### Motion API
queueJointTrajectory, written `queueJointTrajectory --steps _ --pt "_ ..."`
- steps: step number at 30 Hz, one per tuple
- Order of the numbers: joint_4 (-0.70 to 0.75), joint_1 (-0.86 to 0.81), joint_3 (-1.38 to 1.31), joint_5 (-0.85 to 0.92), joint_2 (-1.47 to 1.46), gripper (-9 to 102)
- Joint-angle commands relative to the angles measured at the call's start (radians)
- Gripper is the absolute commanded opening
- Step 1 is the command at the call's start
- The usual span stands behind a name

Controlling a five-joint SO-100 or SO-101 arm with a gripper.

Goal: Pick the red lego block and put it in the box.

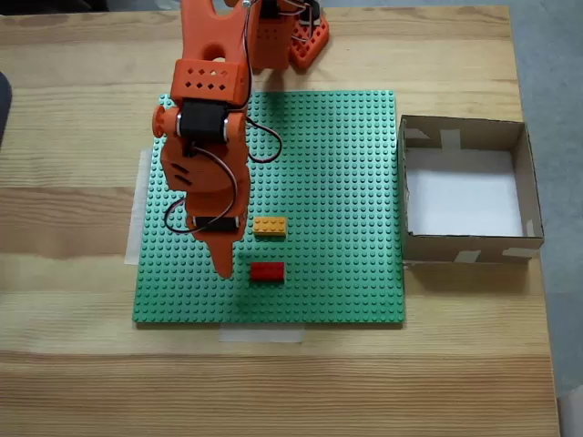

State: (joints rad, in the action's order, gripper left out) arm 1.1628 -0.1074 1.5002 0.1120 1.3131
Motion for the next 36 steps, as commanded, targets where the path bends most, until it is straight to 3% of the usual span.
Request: queueJointTrajectory --steps 1,36 --pt "-0.003 -0.002 -0.044 0.009 0.0 26" --pt "-0.017 0.008 -0.067 0.005 -0.055 24"
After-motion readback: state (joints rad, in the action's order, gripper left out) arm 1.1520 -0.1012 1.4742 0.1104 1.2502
